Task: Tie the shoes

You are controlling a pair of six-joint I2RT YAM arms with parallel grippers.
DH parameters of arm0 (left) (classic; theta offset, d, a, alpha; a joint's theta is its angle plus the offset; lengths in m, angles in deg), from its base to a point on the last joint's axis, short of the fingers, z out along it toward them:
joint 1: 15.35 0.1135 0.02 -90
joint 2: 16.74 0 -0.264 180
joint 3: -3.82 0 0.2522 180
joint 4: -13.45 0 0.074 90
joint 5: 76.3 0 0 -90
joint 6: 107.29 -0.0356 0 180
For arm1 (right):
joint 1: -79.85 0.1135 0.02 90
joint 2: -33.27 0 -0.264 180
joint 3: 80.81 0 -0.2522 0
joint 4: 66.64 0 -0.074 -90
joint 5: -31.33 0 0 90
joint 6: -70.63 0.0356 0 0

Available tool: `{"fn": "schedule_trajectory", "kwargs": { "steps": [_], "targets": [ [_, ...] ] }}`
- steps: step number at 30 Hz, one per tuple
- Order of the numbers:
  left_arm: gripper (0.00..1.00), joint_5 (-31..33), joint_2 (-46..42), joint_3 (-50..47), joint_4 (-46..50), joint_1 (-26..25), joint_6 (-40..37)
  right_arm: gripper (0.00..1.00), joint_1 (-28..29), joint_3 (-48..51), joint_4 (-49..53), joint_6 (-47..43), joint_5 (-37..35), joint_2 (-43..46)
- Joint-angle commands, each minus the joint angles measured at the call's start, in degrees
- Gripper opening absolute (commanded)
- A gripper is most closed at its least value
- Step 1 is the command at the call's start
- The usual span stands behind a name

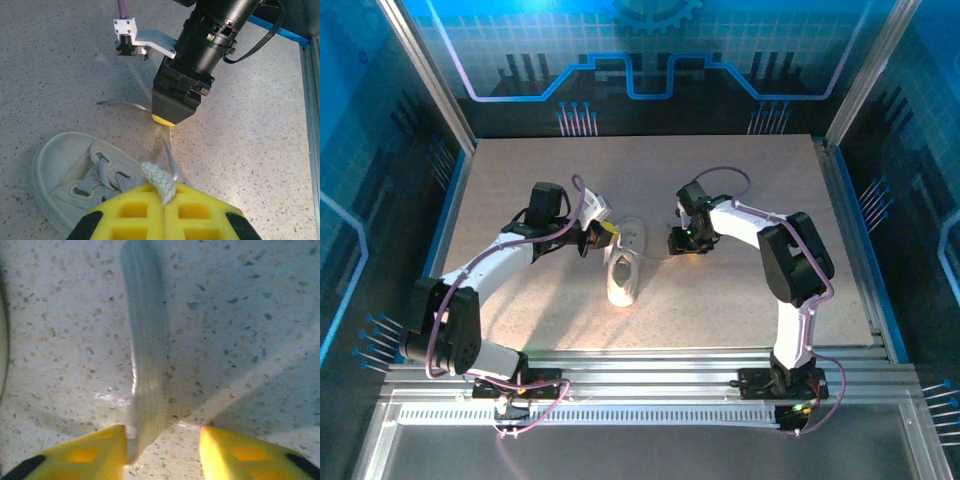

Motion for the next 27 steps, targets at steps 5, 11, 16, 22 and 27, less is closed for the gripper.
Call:
{"fn": "schedule_trajectory", "kwargs": {
  "steps": [5, 11, 16, 22, 27],
  "targets": [
    [0.00, -2.1, -3.0, -2.6, -4.3, -0.1, -2.4, 0.04, -0.1, -2.3, -2.4, -1.6, 0.1, -2.1],
    [0.00, -3.5, -3.6, -3.5, -3.9, -0.1, -3.3, 0.00, 0.0, -11.2, -1.9, -6.5, 0.4, 1.0],
    [0.00, -4.6, -4.8, -4.2, -3.3, -0.1, -4.4, 0.00, 3.0, -27.1, 0.8, -10.5, 3.5, -2.7],
    [0.00, -5.1, -5.4, -5.4, -3.3, -0.5, -4.8, 0.00, 10.9, -56.1, 11.4, -16.1, 18.5, -17.6],
    [0.00, -4.8, -6.0, -7.2, -5.0, -0.9, -3.2, 0.34, 14.9, -62.3, 15.8, -20.2, 28.9, -22.7]
  ]
}}
